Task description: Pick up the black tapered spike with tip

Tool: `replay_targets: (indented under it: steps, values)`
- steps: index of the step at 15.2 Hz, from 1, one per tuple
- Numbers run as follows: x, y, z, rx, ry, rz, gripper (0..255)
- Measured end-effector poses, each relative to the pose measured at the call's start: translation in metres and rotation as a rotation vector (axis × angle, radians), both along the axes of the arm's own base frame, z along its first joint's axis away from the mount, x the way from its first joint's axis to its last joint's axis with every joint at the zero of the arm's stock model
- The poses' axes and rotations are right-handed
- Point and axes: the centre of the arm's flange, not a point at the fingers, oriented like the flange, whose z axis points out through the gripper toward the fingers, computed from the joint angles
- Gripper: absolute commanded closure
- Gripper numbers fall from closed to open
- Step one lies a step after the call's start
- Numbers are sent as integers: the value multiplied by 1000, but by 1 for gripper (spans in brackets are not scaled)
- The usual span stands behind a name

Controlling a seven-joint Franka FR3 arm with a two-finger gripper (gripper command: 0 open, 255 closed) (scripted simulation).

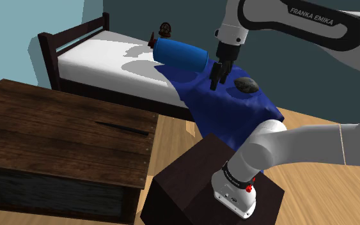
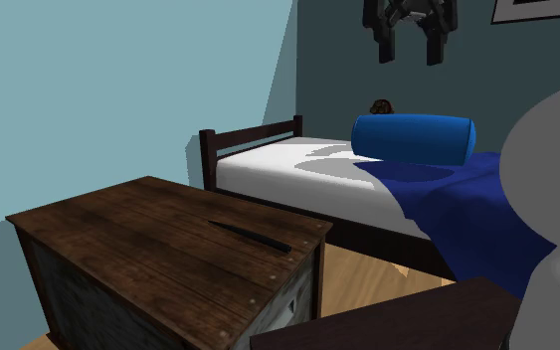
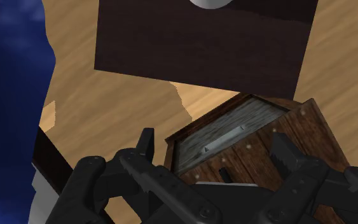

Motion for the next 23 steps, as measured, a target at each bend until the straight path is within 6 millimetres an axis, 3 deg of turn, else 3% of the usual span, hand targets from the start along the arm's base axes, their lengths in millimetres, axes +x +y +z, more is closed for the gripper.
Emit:
replay_targets:
  steps: [4,18,23]
  values:
    - [16,4,-21,0,-3,29,0]
    - [129,61,-152,-1,-32,220,0]
    - [166,90,-196,-1,-43,289,0]
